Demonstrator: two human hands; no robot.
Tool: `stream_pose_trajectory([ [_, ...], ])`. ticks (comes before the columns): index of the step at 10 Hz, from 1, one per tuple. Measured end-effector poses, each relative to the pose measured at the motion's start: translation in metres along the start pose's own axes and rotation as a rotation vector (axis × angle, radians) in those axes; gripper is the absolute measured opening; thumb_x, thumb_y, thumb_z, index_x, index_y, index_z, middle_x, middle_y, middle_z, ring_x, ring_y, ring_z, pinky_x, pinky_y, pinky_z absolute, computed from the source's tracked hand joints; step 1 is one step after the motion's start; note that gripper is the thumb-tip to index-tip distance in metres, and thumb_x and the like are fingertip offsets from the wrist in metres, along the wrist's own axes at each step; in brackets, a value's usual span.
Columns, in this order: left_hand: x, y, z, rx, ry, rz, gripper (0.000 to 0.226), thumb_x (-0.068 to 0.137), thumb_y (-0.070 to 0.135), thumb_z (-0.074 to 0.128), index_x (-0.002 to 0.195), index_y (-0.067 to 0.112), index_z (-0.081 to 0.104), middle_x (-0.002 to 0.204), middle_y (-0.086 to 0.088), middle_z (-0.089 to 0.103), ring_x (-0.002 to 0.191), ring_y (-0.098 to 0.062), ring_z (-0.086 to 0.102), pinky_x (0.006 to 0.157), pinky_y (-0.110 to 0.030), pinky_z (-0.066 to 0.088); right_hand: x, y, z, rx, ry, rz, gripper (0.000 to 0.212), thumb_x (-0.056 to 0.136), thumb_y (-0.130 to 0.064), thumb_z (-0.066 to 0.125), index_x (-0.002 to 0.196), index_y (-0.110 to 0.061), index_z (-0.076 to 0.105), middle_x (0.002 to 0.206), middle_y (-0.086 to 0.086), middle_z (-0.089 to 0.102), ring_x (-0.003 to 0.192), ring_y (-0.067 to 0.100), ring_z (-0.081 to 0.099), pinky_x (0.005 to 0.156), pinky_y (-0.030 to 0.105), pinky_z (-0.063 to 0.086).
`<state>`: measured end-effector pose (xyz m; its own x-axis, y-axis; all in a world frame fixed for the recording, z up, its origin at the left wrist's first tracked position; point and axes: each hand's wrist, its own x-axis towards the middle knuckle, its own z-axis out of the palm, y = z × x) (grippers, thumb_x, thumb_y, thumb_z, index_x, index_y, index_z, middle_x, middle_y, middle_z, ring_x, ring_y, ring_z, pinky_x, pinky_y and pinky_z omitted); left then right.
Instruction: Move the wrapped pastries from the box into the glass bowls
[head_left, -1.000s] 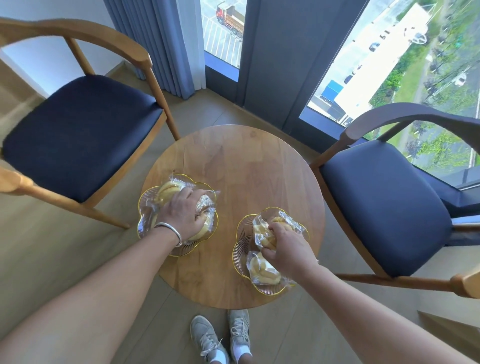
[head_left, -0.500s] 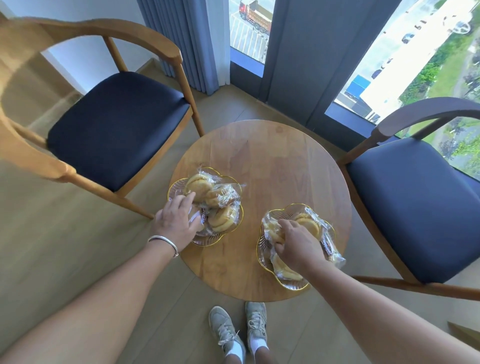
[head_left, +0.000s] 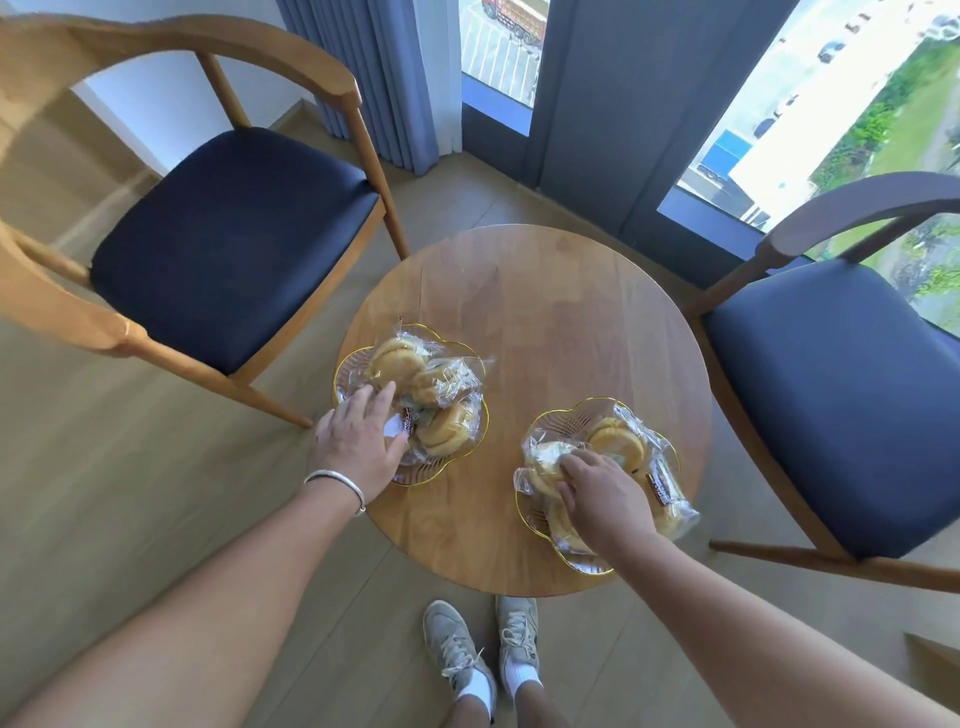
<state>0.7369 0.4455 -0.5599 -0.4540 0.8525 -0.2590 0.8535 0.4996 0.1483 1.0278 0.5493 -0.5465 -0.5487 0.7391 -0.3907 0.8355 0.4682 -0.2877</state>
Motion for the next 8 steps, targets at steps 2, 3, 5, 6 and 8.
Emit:
stream_pose_trajectory([
  [2,-0.002,0.002,0.004,0.008,-0.008,0.002,0.064,0.089,0.045,0.049,0.146,0.025,0.026,0.147,-0.007,0.038,0.132,-0.024,0.038,0.107,-0.044,0.031,0.006,0.001,0.006,0.034,-0.033,0.028,0.022,0.099,-0.027,0.041,0.112,-0.017,0.056,0.122,-0.002,0.058,0.113,0.021,0.051,0.082,0.035,0.047],
  [3,-0.006,0.006,0.003,0.016,0.004,0.010,0.065,0.089,0.045,0.050,0.146,0.026,0.026,0.148,-0.007,0.037,0.133,-0.025,0.036,0.108,-0.044,0.030,0.007,0.002,0.006,0.043,-0.064,0.042,0.025,0.100,-0.026,0.039,0.117,-0.016,0.055,0.127,-0.001,0.055,0.119,0.022,0.049,0.086,0.036,0.047],
  [5,-0.013,0.013,-0.017,0.049,0.021,0.031,0.065,0.090,0.047,0.047,0.147,0.027,0.022,0.149,-0.006,0.035,0.135,-0.023,0.034,0.110,-0.043,0.028,0.000,0.006,-0.004,0.027,-0.139,0.028,0.044,0.098,-0.035,0.045,0.139,-0.019,0.037,0.146,0.001,0.040,0.132,0.024,0.038,0.100,0.037,0.043],
  [6,-0.018,0.020,-0.034,0.067,0.045,0.038,0.065,0.090,0.047,0.046,0.147,0.026,0.023,0.149,-0.007,0.035,0.134,-0.024,0.034,0.110,-0.044,0.028,-0.012,0.012,-0.015,0.041,-0.118,0.044,0.058,0.096,-0.039,0.047,0.148,-0.022,0.026,0.154,0.000,0.029,0.139,0.022,0.030,0.106,0.037,0.038],
  [8,-0.033,0.048,-0.065,0.131,0.080,0.071,0.070,0.089,0.059,0.034,0.149,0.032,0.009,0.156,-0.008,0.021,0.142,-0.023,0.021,0.114,-0.047,0.016,-0.030,0.023,-0.048,0.044,0.038,0.001,0.055,0.092,-0.040,0.050,0.142,-0.025,0.033,0.148,0.003,0.036,0.129,0.027,0.041,0.099,0.036,0.040],
])
